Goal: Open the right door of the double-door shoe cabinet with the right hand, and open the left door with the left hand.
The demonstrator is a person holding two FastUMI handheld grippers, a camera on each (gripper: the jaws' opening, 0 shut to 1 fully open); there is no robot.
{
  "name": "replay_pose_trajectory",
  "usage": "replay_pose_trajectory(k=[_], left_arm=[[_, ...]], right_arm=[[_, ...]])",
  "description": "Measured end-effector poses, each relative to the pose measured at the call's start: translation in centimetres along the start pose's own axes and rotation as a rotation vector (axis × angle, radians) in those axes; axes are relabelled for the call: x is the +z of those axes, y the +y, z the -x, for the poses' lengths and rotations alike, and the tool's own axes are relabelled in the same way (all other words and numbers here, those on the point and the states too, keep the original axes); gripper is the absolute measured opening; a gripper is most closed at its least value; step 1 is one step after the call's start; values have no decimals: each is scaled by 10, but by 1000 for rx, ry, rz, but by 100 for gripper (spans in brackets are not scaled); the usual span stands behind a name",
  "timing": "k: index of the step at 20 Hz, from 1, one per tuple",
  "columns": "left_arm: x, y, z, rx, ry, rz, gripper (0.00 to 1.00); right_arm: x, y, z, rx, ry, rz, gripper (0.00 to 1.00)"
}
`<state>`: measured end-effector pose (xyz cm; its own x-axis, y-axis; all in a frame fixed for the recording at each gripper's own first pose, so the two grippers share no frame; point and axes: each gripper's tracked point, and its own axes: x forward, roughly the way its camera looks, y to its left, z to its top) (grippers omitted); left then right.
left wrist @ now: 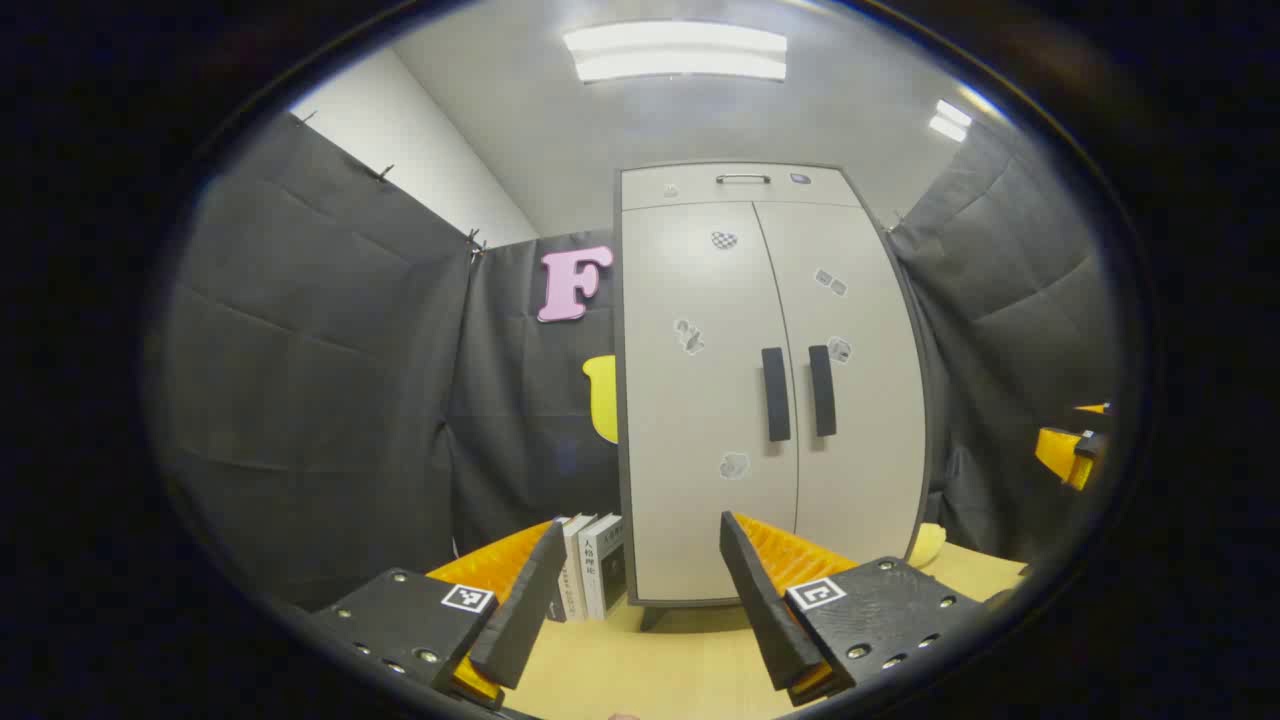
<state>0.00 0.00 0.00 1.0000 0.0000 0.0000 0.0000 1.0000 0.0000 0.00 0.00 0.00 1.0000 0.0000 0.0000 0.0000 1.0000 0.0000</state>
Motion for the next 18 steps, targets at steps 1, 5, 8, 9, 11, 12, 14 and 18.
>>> replay_pose_trajectory(k=[1, 5, 8, 9, 11, 12, 14, 18], left_arm=[[-1, -1, -2, -2, 3, 0, 90], [0, -2, -7, -7, -2, -1, 92], [1, 0, -11, -6, -6, -4, 90], [2, 2, -11, -4, -8, -6, 90], [3, 5, -13, 1, -10, -6, 90], [4, 6, -14, 2, -10, -5, 92], [3, 10, -14, 8, -10, -5, 90], [4, 16, -16, 22, -13, -8, 92]], right_arm=[[0, 1, -2, 1, 2, 3, 98], [-2, 9, -6, 12, 14, 4, 98], [-2, 15, -11, 19, 13, 9, 98], [-2, 17, -12, 21, 13, 6, 98], [-4, 22, -15, 28, 19, -4, 98], [-5, 25, -16, 30, 23, -8, 98], [-6, 28, -20, 32, 25, -10, 98], [-4, 37, -27, 47, 26, -10, 97]])
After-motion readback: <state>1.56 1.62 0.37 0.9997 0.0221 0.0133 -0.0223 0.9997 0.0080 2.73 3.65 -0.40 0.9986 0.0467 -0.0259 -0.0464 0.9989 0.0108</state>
